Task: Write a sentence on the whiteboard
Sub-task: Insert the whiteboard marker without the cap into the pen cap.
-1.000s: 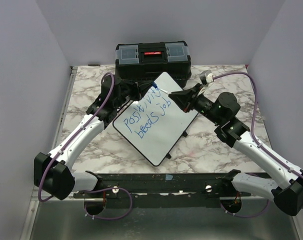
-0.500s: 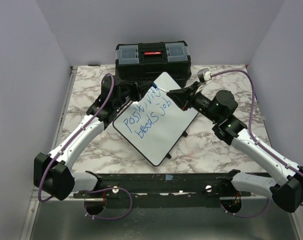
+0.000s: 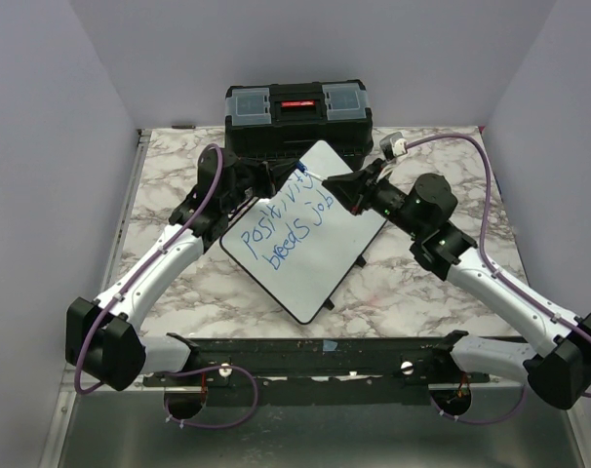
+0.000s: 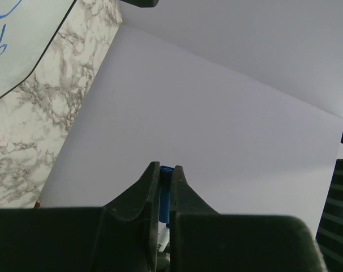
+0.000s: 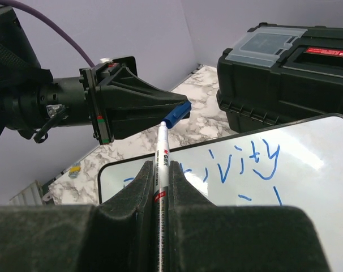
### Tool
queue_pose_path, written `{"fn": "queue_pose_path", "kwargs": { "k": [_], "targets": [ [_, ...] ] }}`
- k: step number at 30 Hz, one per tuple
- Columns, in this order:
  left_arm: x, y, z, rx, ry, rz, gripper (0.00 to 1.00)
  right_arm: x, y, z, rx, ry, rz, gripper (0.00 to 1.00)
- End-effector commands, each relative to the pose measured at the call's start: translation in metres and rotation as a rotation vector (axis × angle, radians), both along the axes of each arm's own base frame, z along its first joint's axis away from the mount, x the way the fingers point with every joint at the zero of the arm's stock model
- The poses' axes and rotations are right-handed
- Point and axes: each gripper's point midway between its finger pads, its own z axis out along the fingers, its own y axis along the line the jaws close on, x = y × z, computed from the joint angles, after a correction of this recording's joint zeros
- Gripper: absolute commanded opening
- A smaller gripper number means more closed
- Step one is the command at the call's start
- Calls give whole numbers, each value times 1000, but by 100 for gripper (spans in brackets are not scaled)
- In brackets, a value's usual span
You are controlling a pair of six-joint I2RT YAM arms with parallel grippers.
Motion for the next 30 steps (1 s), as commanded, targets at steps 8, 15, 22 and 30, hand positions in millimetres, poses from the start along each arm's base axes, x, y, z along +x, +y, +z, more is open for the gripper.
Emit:
{"fn": "queue_pose_path", "kwargs": {
  "k": [8, 15, 22, 30],
  "targets": [
    [0, -2, -6, -76, 79, 4, 0, 10, 3, 15, 38, -16, -34, 1],
    [0, -4, -5, -78, 74, -4, 0, 14, 3, 11, 32, -5, -44, 1],
    [1, -5, -5, -70, 66, -11, 0, 23, 3, 7, 27, 21, -79, 1],
    [3, -5, -8, -57, 66, -8, 0, 31, 5, 3, 15, 69, -104, 1]
  ]
}}
